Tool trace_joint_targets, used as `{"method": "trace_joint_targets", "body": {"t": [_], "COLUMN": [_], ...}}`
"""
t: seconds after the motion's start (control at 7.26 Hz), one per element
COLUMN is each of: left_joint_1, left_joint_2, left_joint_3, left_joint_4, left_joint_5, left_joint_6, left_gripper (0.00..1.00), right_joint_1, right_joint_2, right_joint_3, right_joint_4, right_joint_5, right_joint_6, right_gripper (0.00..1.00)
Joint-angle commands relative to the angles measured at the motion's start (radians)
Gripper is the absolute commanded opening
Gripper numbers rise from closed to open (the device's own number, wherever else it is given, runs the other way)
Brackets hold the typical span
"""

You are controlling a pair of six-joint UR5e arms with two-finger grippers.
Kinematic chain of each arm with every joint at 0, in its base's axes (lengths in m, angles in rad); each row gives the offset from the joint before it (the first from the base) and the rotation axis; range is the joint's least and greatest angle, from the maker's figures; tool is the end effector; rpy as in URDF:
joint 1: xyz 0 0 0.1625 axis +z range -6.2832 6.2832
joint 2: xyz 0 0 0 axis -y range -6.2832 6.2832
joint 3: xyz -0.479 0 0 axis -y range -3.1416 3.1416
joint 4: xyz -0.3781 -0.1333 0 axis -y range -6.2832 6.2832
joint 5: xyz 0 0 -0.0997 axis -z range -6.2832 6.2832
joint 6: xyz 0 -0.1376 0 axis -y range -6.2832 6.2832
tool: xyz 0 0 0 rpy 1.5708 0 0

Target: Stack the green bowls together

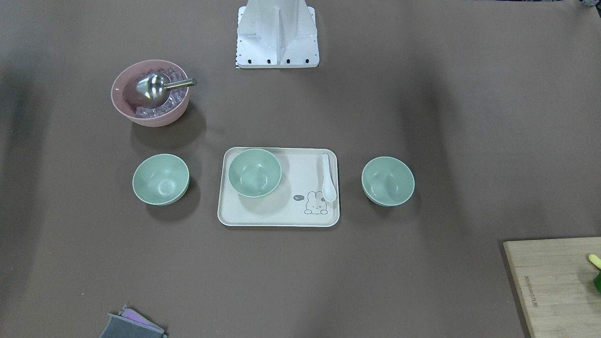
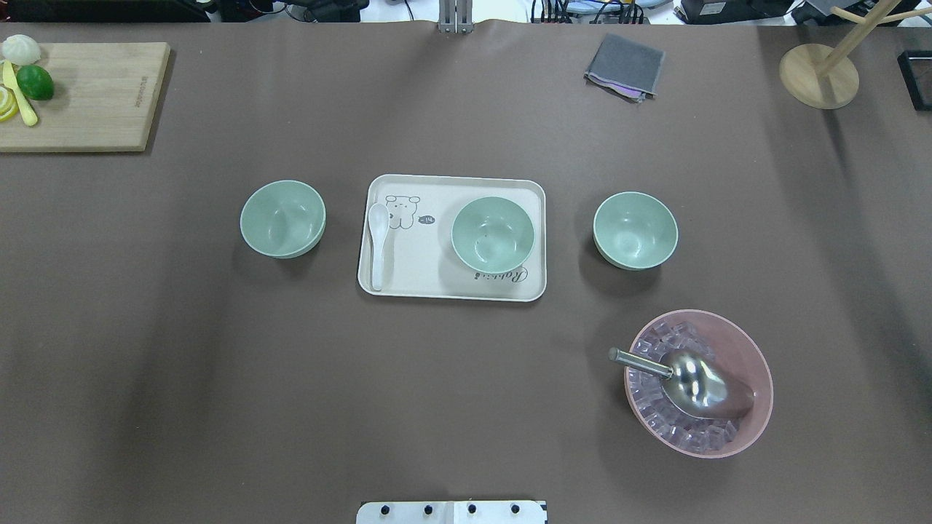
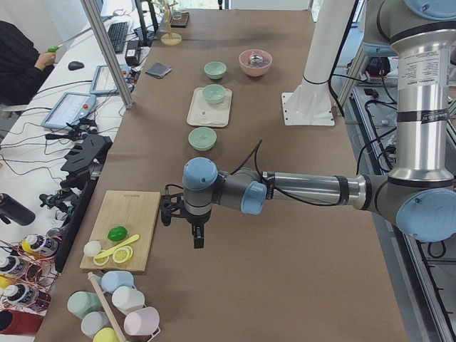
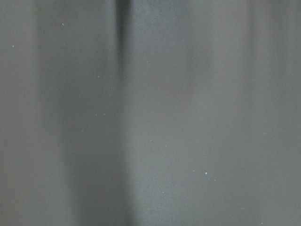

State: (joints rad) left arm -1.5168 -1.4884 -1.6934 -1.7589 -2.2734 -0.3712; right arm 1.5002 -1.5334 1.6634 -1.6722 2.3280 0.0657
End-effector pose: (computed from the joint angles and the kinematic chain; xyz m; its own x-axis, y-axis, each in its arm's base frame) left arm -0.0195 -0.4610 0.7044 0.7219 -0.1783 -0.6687 0.2246 0.9743 -0.0174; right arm 0.0037 -0.4968 0.6893 0.7266 -0.0052 0.6870 0.0229 0.9996 -0.0165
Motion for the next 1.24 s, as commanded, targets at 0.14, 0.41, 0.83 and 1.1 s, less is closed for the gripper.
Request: {"method": "trace_joint_targets", "body": {"t": [0.14,0.41,0.83,1.1], "left_joint_1": [0.0,0.0,0.001,0.0], "left_joint_2": [-0.004,-0.003,-0.006,-0.004], "left_joint_3": [0.0,0.0,0.009,0.011], "left_joint_4": [0.018,0.016,0.016,0.012], "left_joint_5": [0.025,0.025,0.025,0.025], "left_joint_6": [0.002,0.002,0.002,0.002], "left_gripper": [0.98,0.98,0.98,0.98], "right_joint_1": [0.0,0.0,0.0,0.0], "right_joint_2": [0.001,0.001,0.01,0.013], "right_joint_3": [0.002,0.004,0.009,0.01], "right_joint_4": [0.0,0.002,0.002,0.002], "right_joint_5": [0.002,0.002,0.004,0.007], "right_joint_6": [0.003,0.003,0.029,0.039], "right_gripper": [1.0,1.0,1.0,1.0]}}
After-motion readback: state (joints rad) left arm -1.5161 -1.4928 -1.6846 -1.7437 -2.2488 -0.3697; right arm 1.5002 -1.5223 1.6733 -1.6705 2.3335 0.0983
